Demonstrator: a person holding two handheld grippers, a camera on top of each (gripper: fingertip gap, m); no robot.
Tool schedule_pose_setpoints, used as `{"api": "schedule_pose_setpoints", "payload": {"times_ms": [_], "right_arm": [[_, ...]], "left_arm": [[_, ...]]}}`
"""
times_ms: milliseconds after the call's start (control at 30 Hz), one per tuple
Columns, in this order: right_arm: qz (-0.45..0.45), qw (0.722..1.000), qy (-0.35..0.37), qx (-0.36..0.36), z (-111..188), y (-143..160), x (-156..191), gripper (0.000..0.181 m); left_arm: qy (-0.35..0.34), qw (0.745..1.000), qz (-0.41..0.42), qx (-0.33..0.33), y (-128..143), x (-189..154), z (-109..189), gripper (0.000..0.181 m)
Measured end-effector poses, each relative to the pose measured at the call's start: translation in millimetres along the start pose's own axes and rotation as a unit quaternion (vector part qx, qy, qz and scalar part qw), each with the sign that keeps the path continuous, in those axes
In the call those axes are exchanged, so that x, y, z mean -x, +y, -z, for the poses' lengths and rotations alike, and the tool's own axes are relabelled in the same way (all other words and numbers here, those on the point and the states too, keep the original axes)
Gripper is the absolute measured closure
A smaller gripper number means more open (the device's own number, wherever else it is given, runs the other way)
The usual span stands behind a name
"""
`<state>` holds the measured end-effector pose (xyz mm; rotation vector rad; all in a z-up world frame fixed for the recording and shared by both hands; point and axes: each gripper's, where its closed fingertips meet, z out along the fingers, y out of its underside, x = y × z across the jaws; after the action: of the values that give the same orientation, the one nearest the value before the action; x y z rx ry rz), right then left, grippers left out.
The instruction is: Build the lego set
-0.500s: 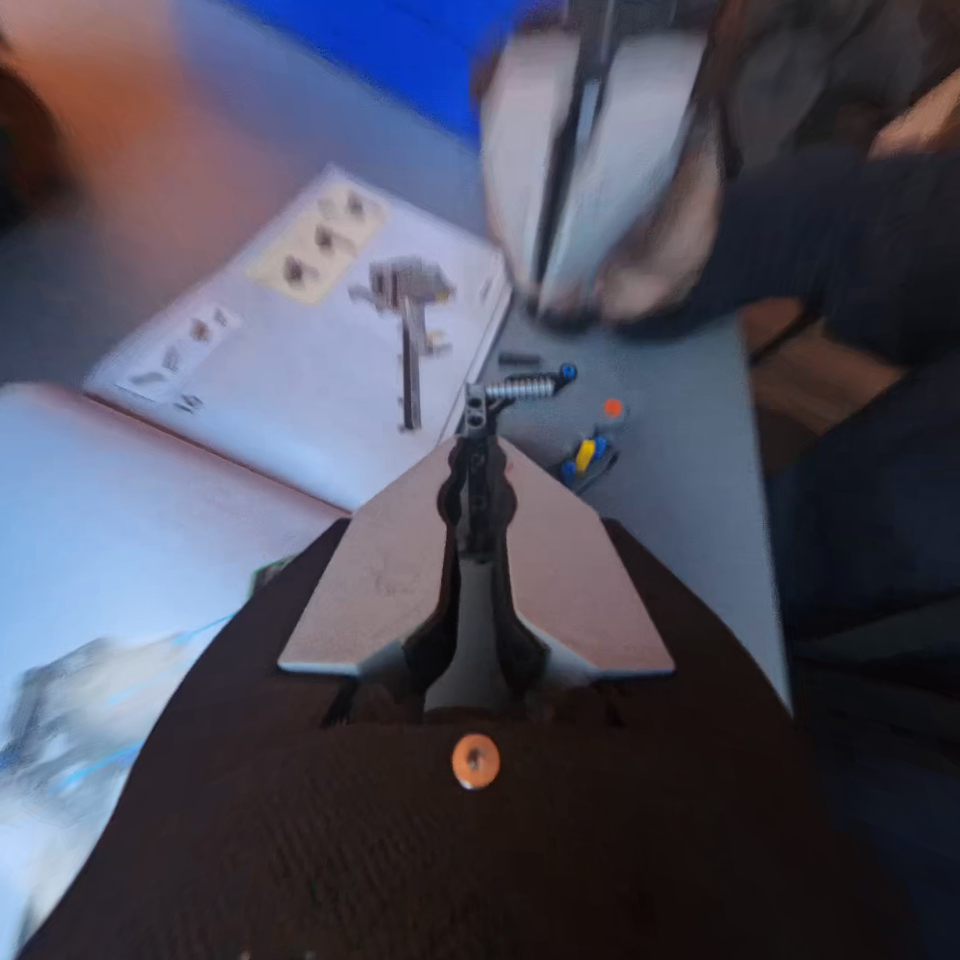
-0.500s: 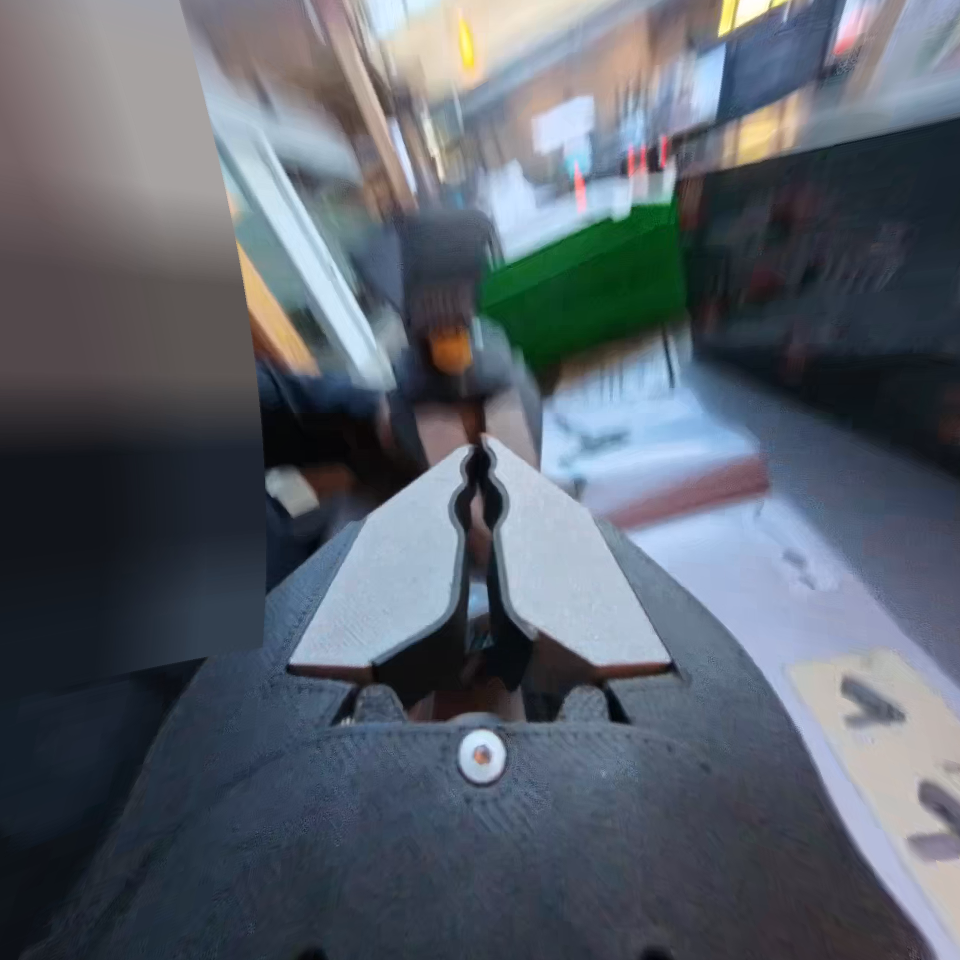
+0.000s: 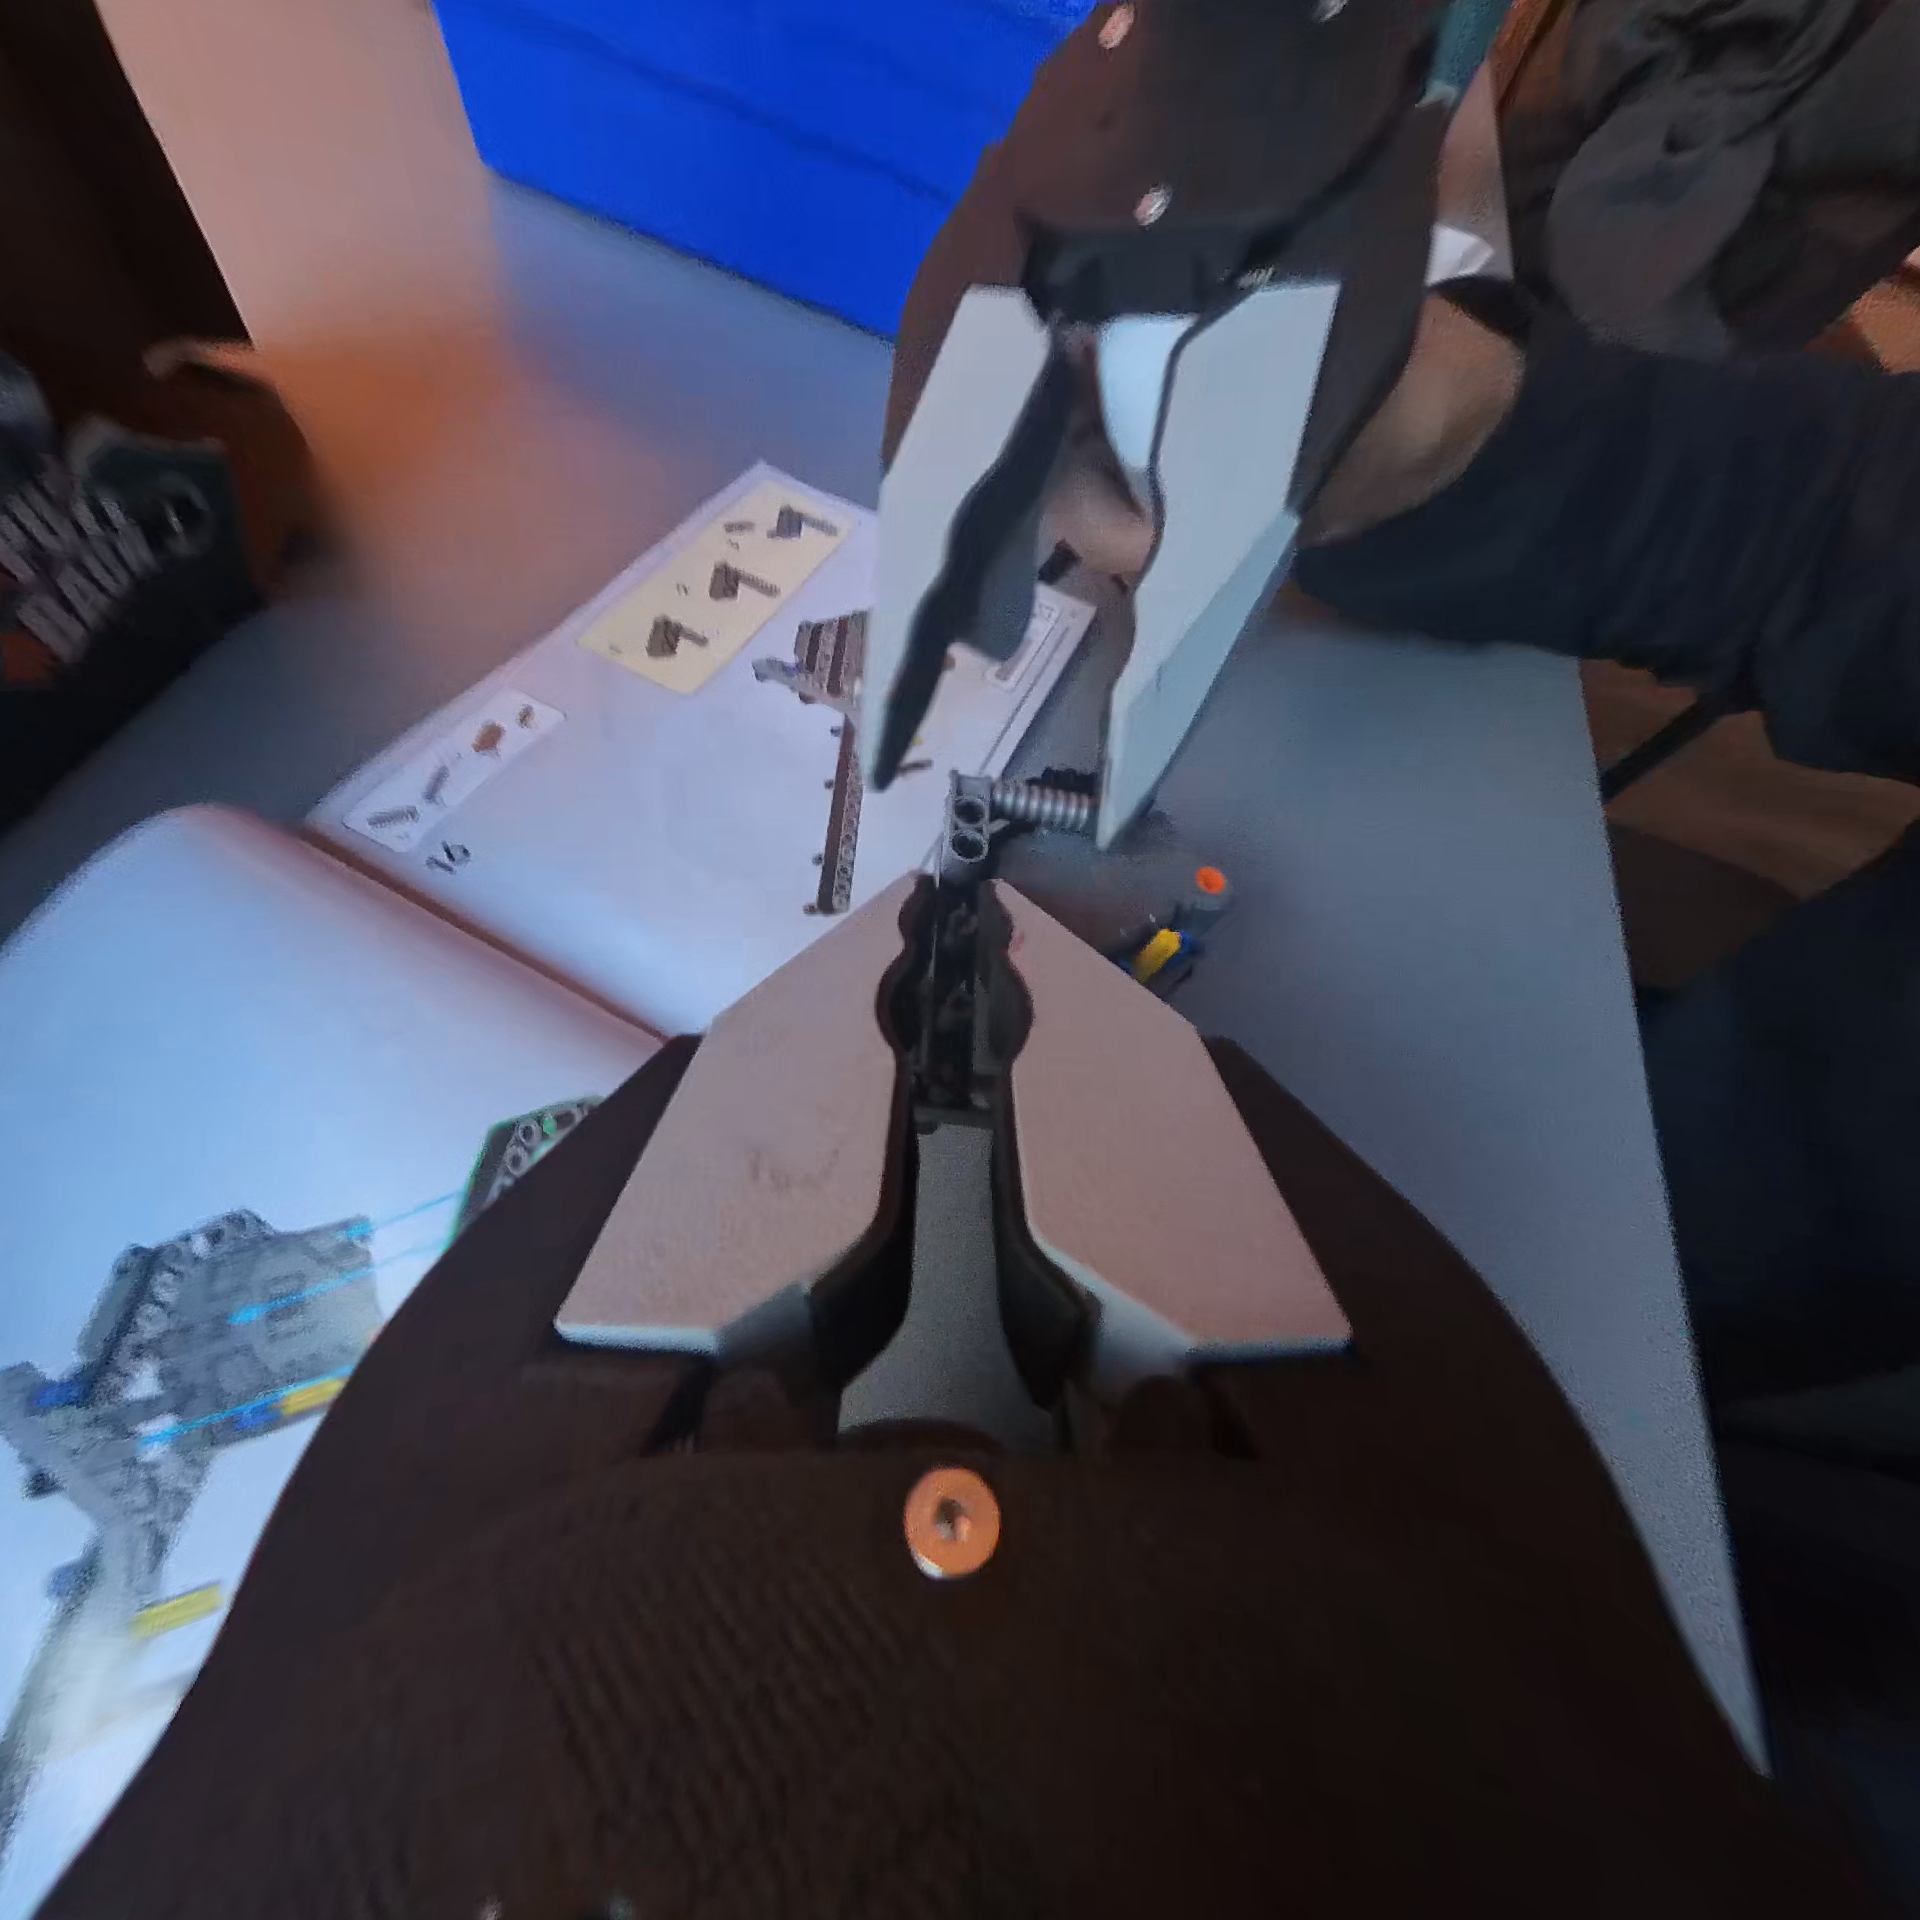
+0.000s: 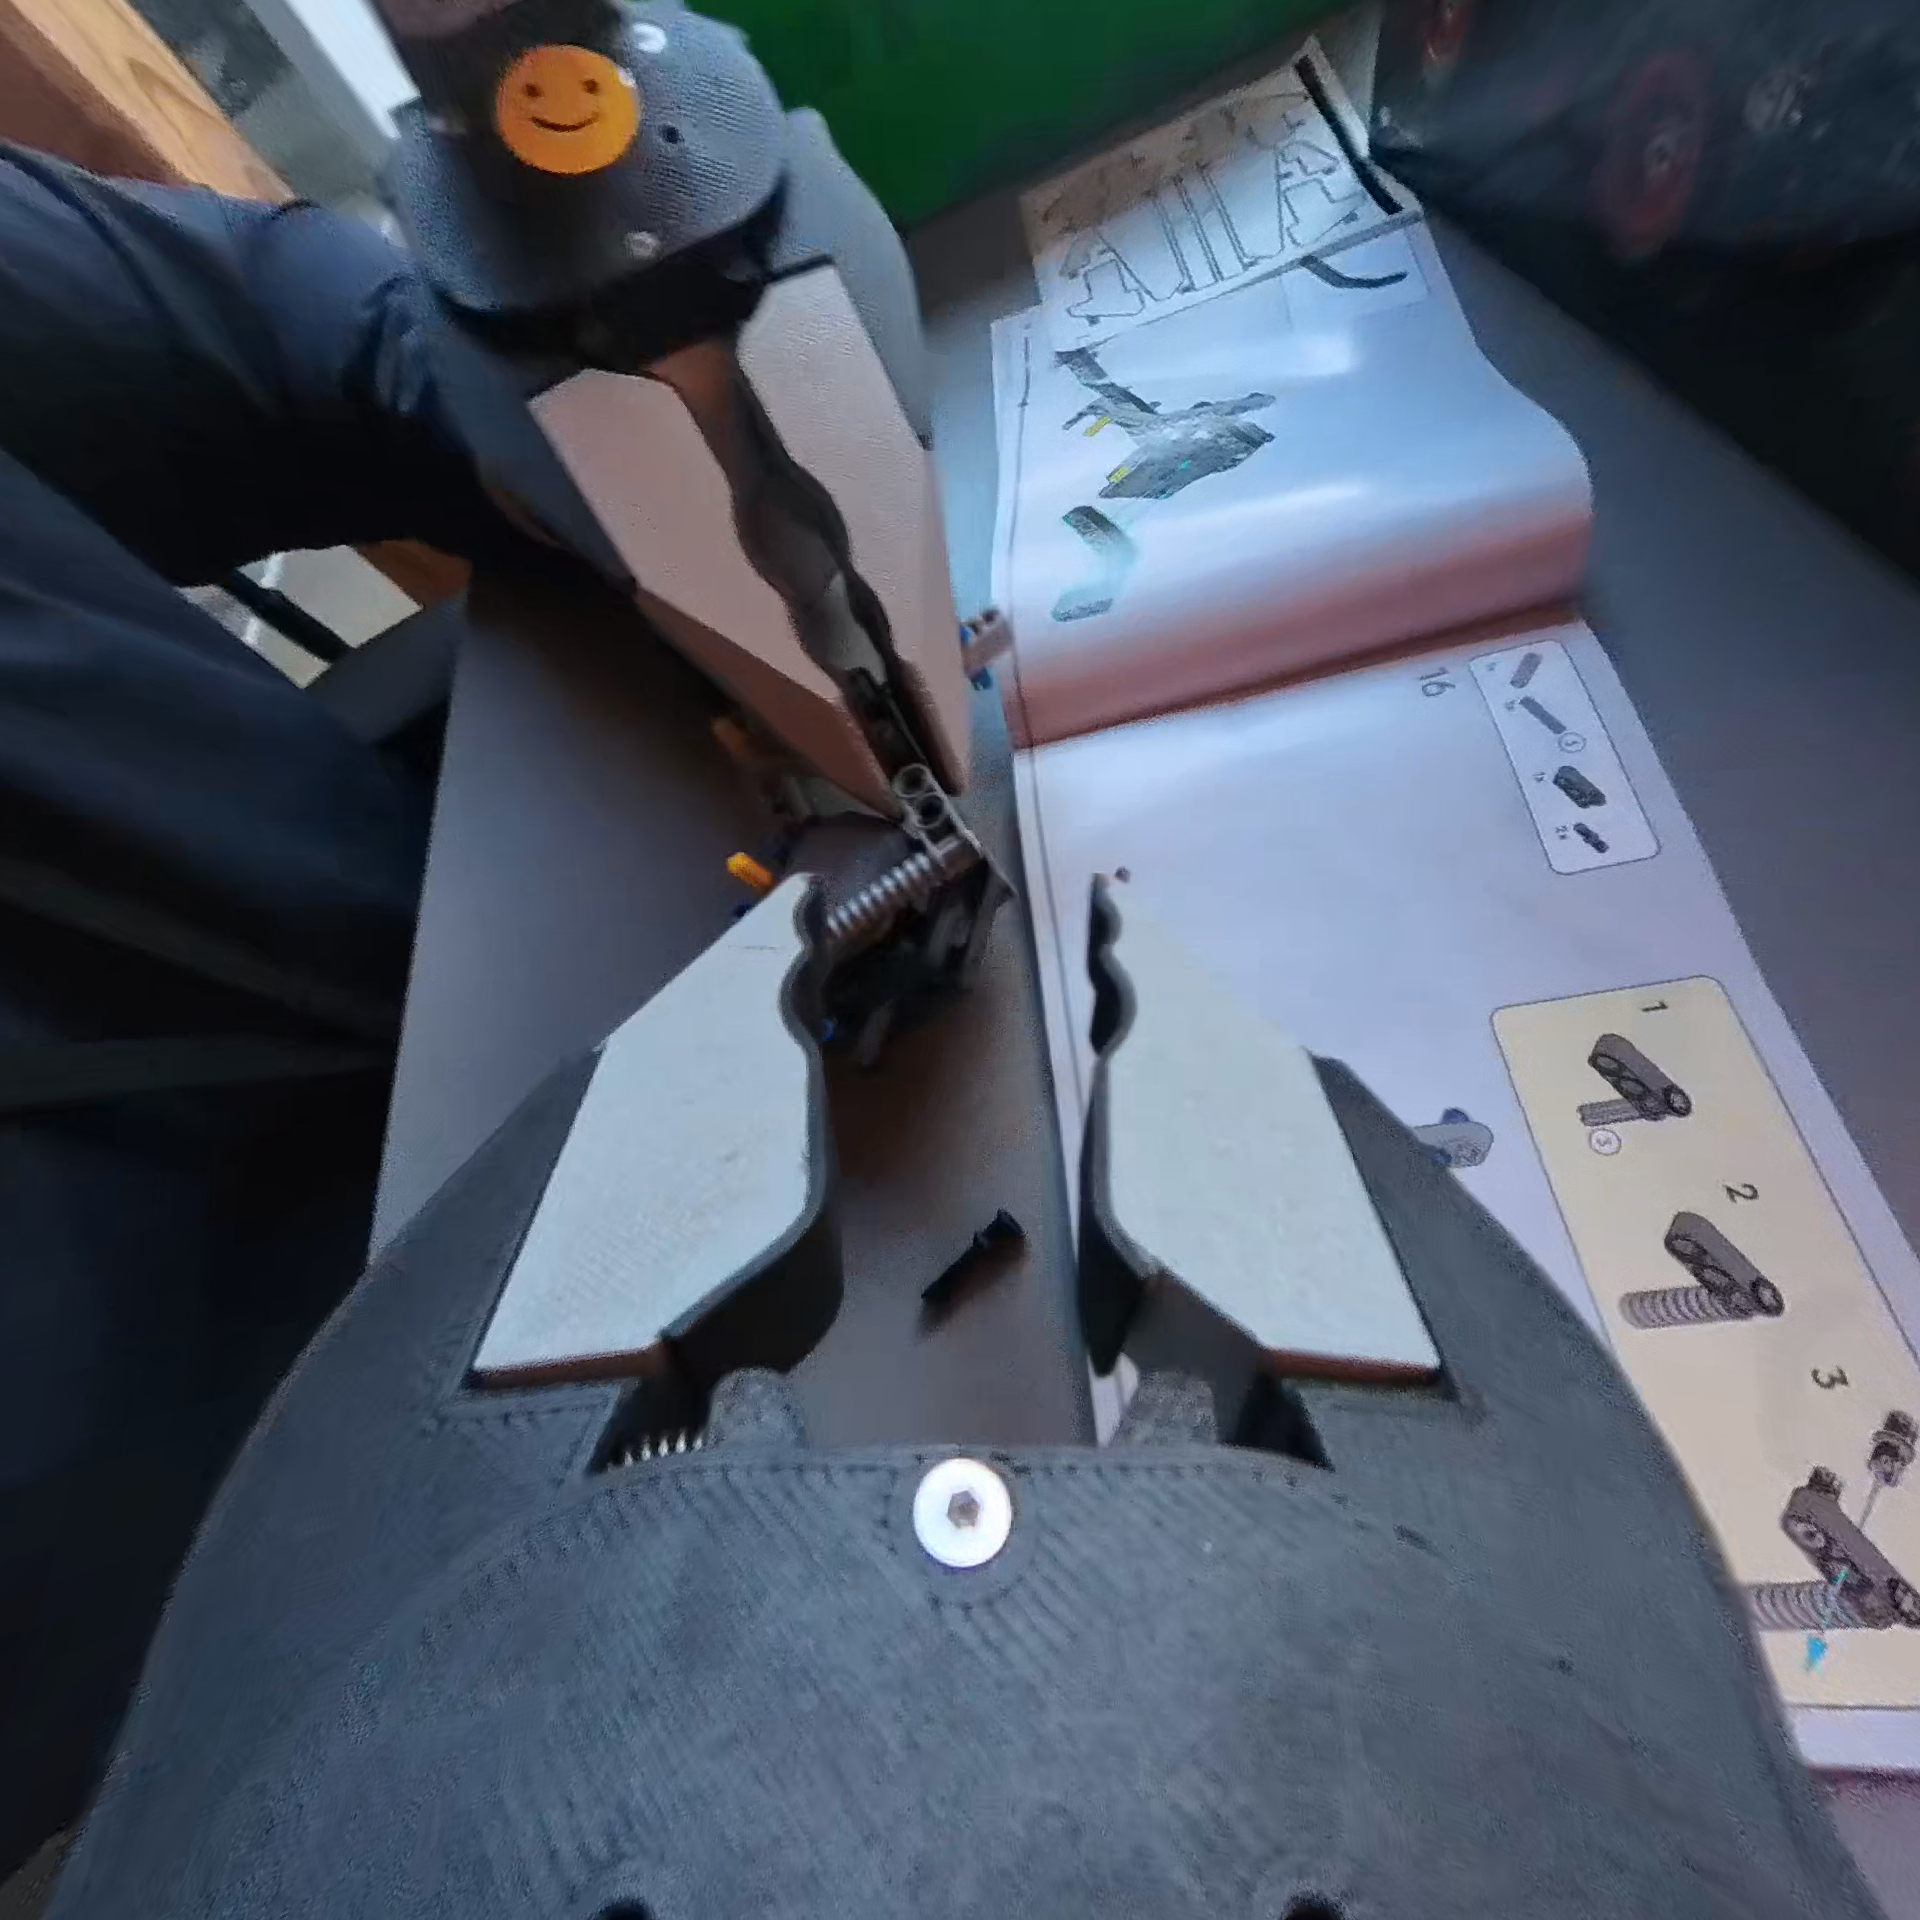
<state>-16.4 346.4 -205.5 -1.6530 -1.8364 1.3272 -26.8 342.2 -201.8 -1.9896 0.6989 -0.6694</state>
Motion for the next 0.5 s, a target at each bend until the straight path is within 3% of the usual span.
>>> {"api": "schedule_pose_setpoints", "payload": {"times_ms": [100, 267, 400, 500], "right_arm": [[0.018, 0.999, -0.023, -0.035, 1.7, -12.9, 15.6, 0.144], [0.153, 0.982, 0.077, -0.085, 14.3, -33.2, 18.3, 0.16], [0.324, 0.923, 0.191, -0.081, 15.7, -34.3, 21.5, 0.162], [0.383, 0.895, 0.207, -0.099, 14.4, -33.6, 27.8, 0.162]], "left_arm": [[-0.066, 0.989, -0.125, -0.034, -16.1, 0.2, 8.9, 0.175], [-0.166, 0.938, -0.292, -0.081, -38.1, -7.7, 21.5, 0.175], [-0.181, 0.921, -0.337, -0.069, -39.5, -12.7, 25.2, 0.174], [-0.146, 0.93, -0.334, -0.047, -33.9, -18.8, 28.2, 0.17]]}}
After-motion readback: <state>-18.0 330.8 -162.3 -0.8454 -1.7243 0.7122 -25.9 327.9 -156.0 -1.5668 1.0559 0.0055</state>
